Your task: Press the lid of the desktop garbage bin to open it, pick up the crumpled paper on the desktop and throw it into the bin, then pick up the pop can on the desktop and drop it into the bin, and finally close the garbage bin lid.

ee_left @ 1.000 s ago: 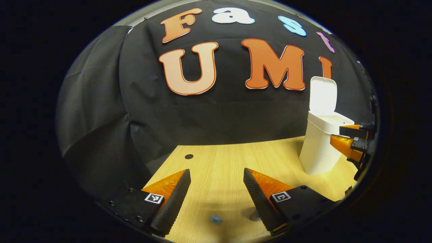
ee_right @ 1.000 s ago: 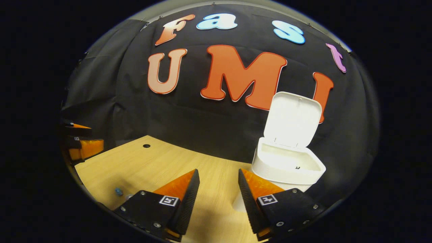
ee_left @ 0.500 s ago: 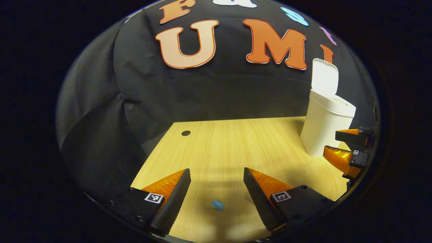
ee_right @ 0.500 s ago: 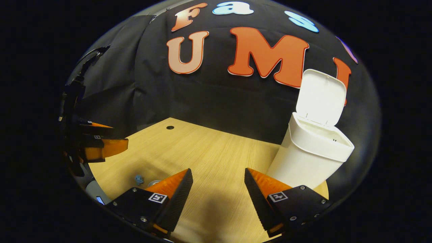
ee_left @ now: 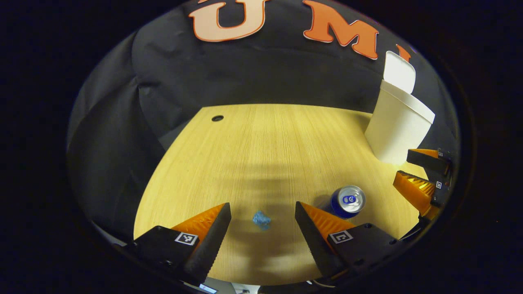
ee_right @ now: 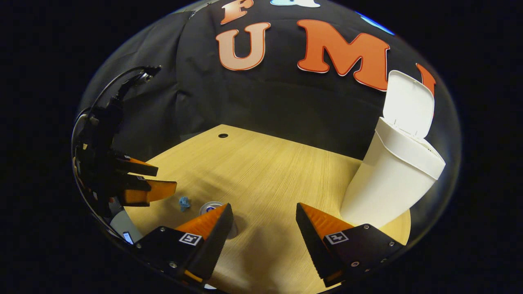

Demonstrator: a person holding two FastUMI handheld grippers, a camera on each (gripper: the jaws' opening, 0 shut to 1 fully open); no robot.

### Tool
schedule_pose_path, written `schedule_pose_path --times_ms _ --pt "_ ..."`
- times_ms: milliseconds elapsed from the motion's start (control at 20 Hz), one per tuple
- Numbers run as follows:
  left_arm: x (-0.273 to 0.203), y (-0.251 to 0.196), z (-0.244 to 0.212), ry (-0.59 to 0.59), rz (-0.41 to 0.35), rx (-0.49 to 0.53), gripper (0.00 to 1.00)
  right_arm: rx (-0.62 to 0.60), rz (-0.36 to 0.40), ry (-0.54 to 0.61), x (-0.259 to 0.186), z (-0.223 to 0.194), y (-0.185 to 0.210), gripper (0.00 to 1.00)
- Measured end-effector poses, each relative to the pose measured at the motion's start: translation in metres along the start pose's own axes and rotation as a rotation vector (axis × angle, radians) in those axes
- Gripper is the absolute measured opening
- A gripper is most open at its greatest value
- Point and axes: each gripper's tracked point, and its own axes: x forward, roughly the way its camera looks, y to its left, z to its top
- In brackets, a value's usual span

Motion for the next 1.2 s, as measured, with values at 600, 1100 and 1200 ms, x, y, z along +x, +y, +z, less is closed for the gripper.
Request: schedule_pose_path --times_ms 600,1100,1200 --pt "0.066 0.015 -0.053 0.221 -0.030 -0.007 1.00 0.002 0.056 0.095 0.006 -0.033 0.031 0.96" --pt "0.087 0.027 0.021 0.272 -0.038 0.066 0.55 0.041 0.042 0.158 0.013 -0.059 0.042 0.98" --pt "0.084 0.028 0.047 0.280 -0.045 0.065 0.30 0.051 0.036 0.166 0.016 -0.062 0.044 0.98"
